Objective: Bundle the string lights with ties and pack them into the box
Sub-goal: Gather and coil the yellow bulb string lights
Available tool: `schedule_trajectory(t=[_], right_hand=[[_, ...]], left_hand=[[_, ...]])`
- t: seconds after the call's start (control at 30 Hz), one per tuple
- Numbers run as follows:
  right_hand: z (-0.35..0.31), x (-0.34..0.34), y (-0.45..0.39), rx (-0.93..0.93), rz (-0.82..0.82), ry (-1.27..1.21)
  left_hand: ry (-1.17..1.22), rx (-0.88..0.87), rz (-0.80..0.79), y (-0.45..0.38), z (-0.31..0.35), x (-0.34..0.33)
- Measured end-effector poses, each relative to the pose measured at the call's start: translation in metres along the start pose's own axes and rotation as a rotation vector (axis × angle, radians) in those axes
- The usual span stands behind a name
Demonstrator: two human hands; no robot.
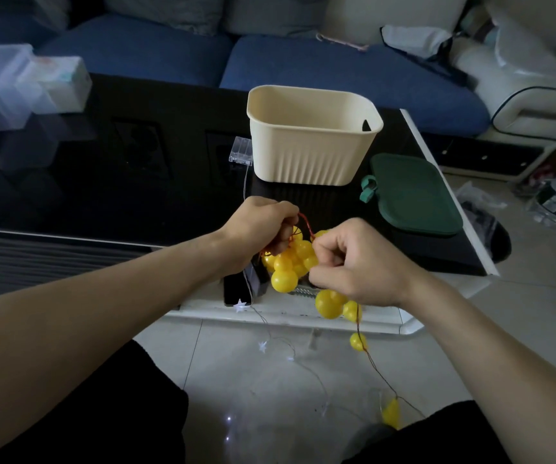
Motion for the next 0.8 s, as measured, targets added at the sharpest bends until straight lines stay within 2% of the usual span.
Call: schedule_trajectory(t=[0.17, 0.37, 0.6, 0.67, 0.8], right_hand=[[-0.005, -0.008, 0.001, 0.012, -0.114, -0.126], [-0.001, 0.003, -0.002, -0.001, -0.047, -0.291], [0.016, 0.005, -0.006, -0.057, 0.021, 0.038], [0.015, 0.009, -0.006, -0.021, 0.099, 0.065], [0.001, 0.037, -0.003, 0.117, 0.399, 0.094]], left_hand=[[-0.026, -0.009, -0.024, 0.001, 0.000, -0.001], [-0.006, -0.035, -0.037, -0.001, 0.001, -0.002], [0.052, 0.070, -0.145, 0.001, -0.004, -0.010], [0.048, 0.116, -0.180, 0.002, -0.008, -0.012], [0.010, 0.143, -0.204, 0.005, -0.011, -0.013]])
Point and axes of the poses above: each hand's wrist, its own y-axis away from the middle knuckle, its own x-axis out of the back of the hand, z = x × y, the point moved 8 cm from there along -y, towards the middle knuckle, and after that the axes turned 7 degrees about -y, right-handed, at the moved point
